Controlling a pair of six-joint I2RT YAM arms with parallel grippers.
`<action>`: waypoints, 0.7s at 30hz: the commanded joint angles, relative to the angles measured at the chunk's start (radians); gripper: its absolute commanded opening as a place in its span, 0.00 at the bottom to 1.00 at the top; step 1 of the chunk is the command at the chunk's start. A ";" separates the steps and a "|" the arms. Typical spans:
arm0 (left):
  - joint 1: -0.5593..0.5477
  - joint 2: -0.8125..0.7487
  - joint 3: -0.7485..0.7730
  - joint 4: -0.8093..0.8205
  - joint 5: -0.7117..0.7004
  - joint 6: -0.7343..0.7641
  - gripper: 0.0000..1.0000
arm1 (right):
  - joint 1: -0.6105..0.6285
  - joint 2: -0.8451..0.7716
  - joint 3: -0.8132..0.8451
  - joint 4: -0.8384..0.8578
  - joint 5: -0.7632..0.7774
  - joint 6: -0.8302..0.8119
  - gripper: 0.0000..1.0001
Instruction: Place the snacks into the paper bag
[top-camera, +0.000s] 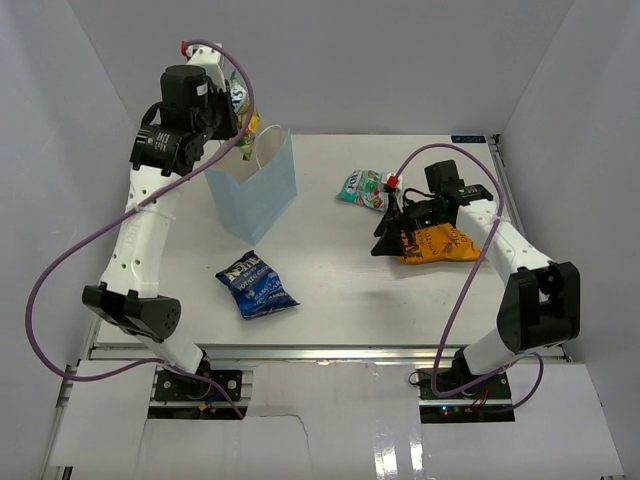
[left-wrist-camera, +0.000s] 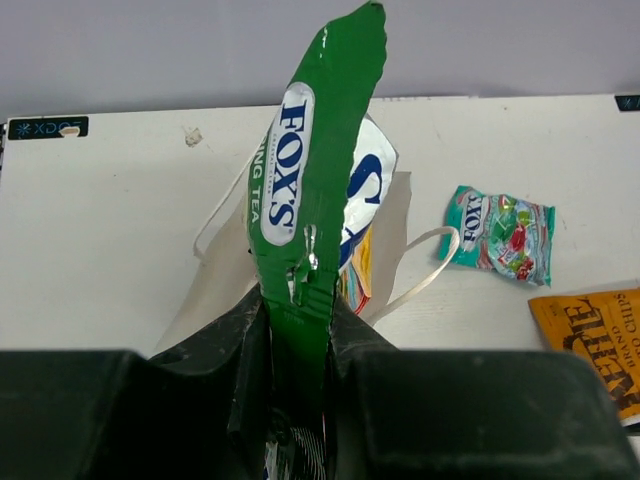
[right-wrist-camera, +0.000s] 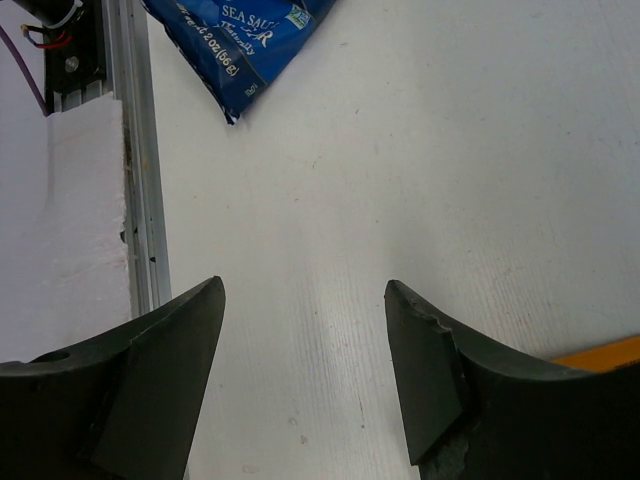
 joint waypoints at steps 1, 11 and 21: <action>0.008 -0.046 -0.059 0.092 0.054 0.052 0.29 | -0.014 -0.032 -0.010 -0.008 -0.038 -0.021 0.71; 0.007 -0.035 -0.169 0.126 0.074 0.063 0.76 | -0.017 -0.003 0.014 -0.012 -0.019 -0.021 0.71; 0.008 -0.182 -0.198 0.126 0.014 -0.056 0.98 | -0.017 0.035 0.046 0.290 0.402 0.405 0.71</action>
